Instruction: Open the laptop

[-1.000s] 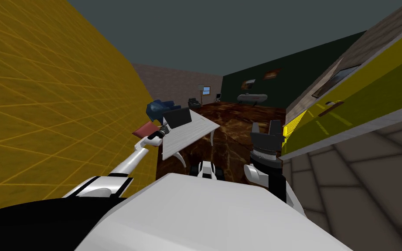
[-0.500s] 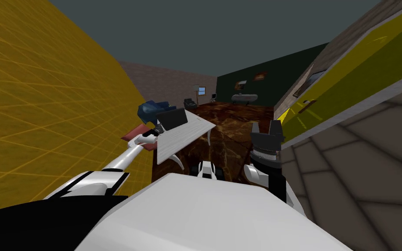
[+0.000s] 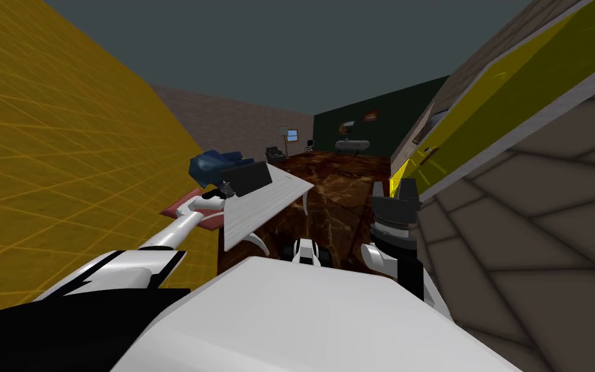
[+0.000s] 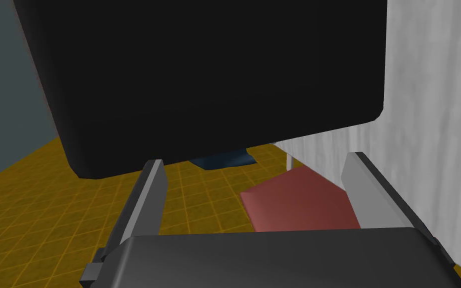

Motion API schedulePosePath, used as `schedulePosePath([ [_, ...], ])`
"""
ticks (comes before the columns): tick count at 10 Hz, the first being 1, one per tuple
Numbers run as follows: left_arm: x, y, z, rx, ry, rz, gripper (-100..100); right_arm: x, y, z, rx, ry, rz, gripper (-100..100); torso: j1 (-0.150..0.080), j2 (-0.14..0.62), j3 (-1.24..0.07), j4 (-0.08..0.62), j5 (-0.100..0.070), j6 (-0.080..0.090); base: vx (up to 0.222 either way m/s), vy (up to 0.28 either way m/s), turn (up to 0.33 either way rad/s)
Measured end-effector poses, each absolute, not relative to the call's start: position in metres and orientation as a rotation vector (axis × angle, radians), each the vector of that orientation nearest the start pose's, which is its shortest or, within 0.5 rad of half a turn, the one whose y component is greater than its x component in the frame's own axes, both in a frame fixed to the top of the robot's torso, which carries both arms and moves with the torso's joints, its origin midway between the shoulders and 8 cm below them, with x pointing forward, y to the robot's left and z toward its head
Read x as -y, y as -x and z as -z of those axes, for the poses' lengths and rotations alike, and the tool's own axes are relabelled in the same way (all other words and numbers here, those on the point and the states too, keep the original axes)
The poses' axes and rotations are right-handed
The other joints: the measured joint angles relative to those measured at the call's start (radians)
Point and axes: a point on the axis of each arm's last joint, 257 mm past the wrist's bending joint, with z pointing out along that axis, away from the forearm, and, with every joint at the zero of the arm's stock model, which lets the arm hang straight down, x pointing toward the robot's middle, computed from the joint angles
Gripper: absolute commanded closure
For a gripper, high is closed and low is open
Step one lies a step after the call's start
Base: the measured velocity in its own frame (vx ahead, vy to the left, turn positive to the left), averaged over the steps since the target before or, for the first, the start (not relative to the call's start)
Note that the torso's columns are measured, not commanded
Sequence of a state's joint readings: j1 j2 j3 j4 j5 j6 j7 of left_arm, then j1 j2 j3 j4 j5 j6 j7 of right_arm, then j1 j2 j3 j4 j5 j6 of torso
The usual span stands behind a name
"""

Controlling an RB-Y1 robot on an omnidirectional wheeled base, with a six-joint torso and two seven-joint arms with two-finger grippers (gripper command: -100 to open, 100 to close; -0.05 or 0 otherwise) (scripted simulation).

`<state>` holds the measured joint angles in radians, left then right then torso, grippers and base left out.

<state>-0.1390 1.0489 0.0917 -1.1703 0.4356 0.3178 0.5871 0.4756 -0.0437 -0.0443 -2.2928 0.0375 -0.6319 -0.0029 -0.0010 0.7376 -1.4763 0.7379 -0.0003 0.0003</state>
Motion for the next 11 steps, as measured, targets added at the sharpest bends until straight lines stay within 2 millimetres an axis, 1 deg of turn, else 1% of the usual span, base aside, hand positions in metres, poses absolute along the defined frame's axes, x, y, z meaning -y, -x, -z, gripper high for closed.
schedulePosePath([
  [1, -0.707, -0.503, 0.131, -0.933, 1.662, 0.697, -100, 0.273, -0.318, -0.061, -0.554, -0.46, -1.286, 0, 0.001, 0.0, 0.0, 0.0, 0.0, -0.001, 0.009, -0.028, -0.182],
  [2, -0.727, -0.49, 0.123, -0.899, 1.684, 0.66, -100, 0.273, -0.318, -0.061, -0.554, -0.46, -1.286, 0, 0.001, 0.001, 0.001, 0.0, 0.0, 0.0, 0.007, -0.017, -0.089],
  [3, -0.739, -0.483, 0.124, -0.877, 1.701, 0.641, -100, 0.273, -0.318, -0.061, -0.555, -0.46, -1.286, 0, 0.002, 0.001, 0.001, 0.0, 0.001, -0.001, 0.007, -0.02, -0.173],
  [4, -0.755, -0.473, 0.119, -0.845, 1.715, 0.613, -100, 0.273, -0.318, -0.061, -0.554, -0.46, -1.286, 0, 0.001, 0.001, 0.0, 0.0, 0.0, 0.0, 0.01, -0.022, -0.278],
  [6, -0.795, -0.446, 0.104, -0.756, 1.752, 0.545, -100, 0.273, -0.318, -0.061, -0.554, -0.46, -1.286, 0, 0.0, 0.0, 0.0, 0.0, 0.0, 0.0, 0.014, -0.027, -0.261],
  [7, -0.813, -0.434, 0.094, -0.706, 1.771, 0.512, -100, 0.273, -0.318, -0.061, -0.554, -0.46, -1.286, 0, 0.001, 0.0, 0.0, 0.0, 0.0, 0.0, 0.023, -0.031, -0.215],
  [8, -0.827, -0.418, 0.085, -0.661, 1.787, 0.476, -100, 0.273, -0.318, -0.061, -0.554, -0.46, -1.286, 0, 0.001, 0.0, 0.0, 0.0, 0.0, -0.001, 0.013, -0.024, -0.052],
  [9, -0.836, -0.411, 0.084, -0.631, 1.802, 0.463, -100, 0.273, -0.318, -0.061, -0.555, -0.46, -1.286, 0, 0.002, 0.001, 0.001, 0.0, 0.001, -0.001, 0.002, -0.012, 0.029],
  [10, -0.843, -0.405, 0.085, -0.621, 1.808, 0.452, -100, 0.273, -0.318, -0.061, -0.555, -0.46, -1.286, 0, 0.003, 0.002, 0.001, 0.0, 0.001, -0.001, 0.005, -0.015, -0.128],
  [11, -0.853, -0.394, 0.081, -0.594, 1.816, 0.43, -100, 0.273, -0.318, -0.061, -0.555, -0.46, -1.286, 0, 0.002, 0.001, 0.001, 0.0, 0.0, 0.0, 0.008, -0.018, -0.229],
])
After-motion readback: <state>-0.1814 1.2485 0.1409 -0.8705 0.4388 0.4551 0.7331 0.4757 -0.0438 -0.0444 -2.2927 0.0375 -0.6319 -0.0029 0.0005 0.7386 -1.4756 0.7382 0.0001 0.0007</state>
